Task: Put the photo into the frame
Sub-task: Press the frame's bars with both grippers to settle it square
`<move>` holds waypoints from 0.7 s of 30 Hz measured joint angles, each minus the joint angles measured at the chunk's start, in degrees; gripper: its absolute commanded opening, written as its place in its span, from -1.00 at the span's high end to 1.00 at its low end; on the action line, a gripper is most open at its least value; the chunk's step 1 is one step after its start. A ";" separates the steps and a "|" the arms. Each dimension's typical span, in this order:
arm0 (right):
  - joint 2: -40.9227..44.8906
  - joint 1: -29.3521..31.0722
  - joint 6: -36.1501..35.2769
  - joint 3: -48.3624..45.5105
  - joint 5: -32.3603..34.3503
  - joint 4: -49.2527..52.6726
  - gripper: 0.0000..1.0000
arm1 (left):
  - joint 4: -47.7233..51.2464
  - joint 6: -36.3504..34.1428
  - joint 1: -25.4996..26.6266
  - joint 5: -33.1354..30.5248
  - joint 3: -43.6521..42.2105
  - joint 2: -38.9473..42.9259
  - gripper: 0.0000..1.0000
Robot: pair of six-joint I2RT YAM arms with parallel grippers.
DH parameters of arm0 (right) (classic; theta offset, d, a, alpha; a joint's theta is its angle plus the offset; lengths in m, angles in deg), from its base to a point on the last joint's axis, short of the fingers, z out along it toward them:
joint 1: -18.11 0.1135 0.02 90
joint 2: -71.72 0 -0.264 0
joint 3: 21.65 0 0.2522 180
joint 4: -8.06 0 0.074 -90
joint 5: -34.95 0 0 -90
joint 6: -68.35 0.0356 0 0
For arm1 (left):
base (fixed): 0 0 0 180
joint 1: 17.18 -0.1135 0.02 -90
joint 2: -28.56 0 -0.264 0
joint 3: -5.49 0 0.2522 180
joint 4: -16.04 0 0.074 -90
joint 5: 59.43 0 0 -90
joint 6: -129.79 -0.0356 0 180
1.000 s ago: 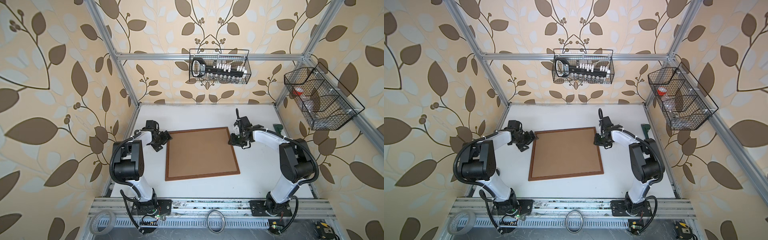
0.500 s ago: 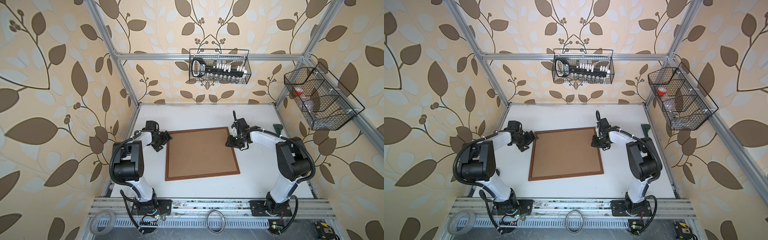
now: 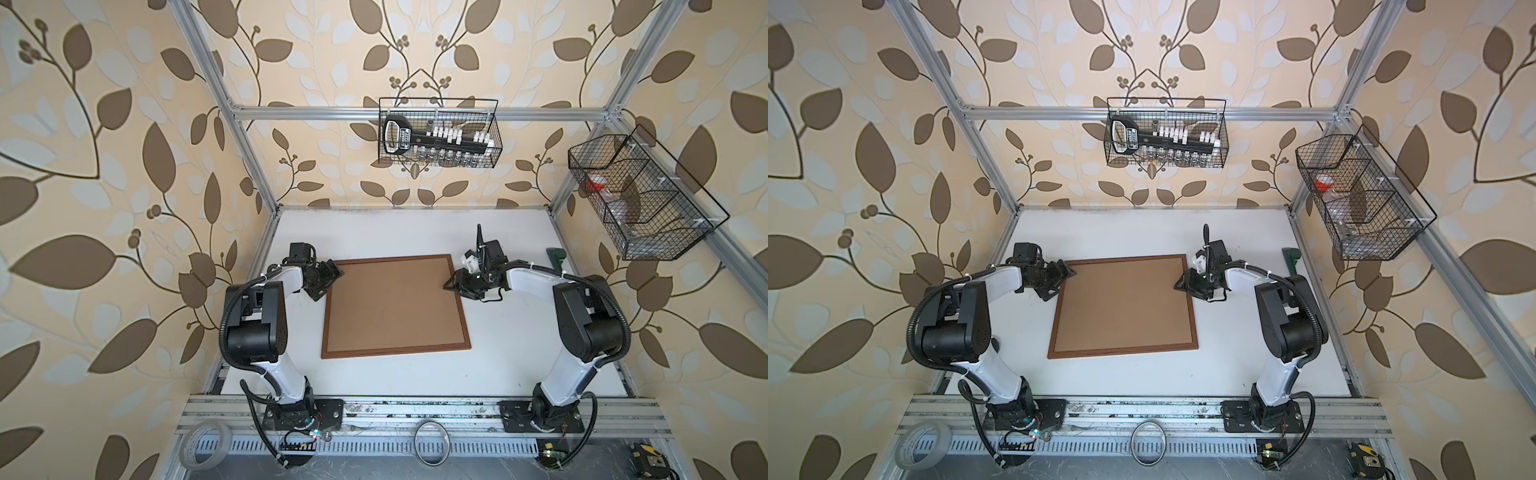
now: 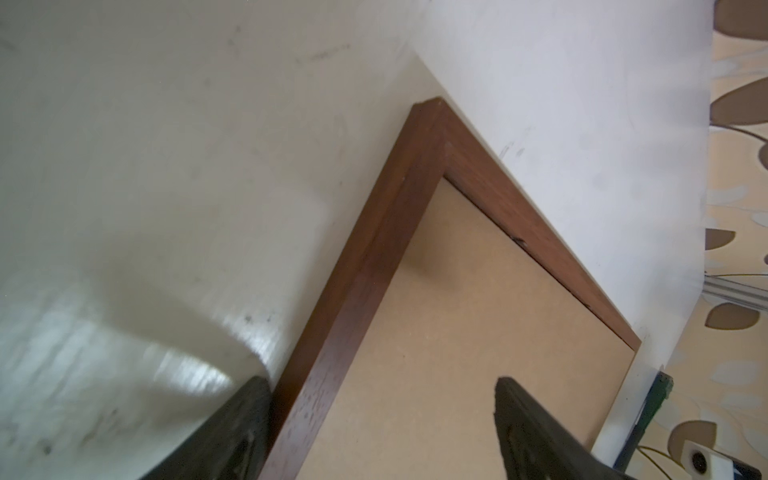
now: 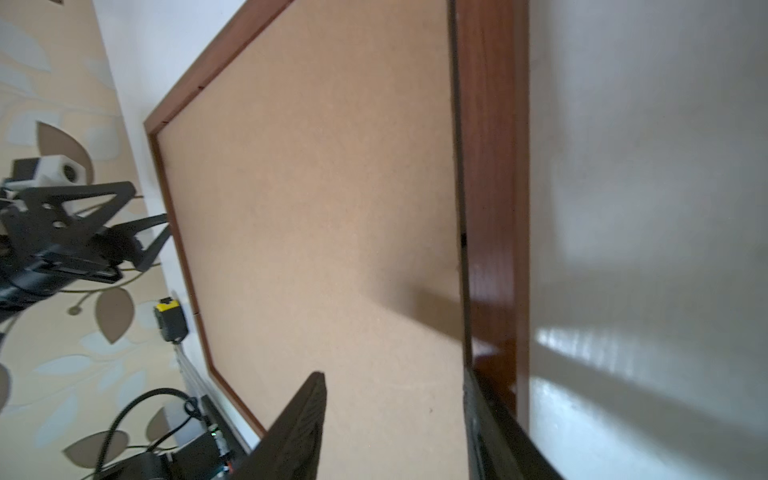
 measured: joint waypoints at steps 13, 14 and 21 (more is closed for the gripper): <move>-2.14 0.20 3.96 -0.44 -2.97 -2.69 0.31 | -5.51 -0.02 -0.50 -3.15 -0.59 -0.83 -0.67; -2.47 0.35 3.93 -0.24 -2.91 -2.67 0.36 | -5.86 -0.07 -0.52 -3.50 -0.59 -0.92 -0.67; -4.15 2.32 1.90 2.84 1.05 0.76 0.53 | -7.37 -0.33 -0.87 -5.18 -0.59 -1.29 -0.66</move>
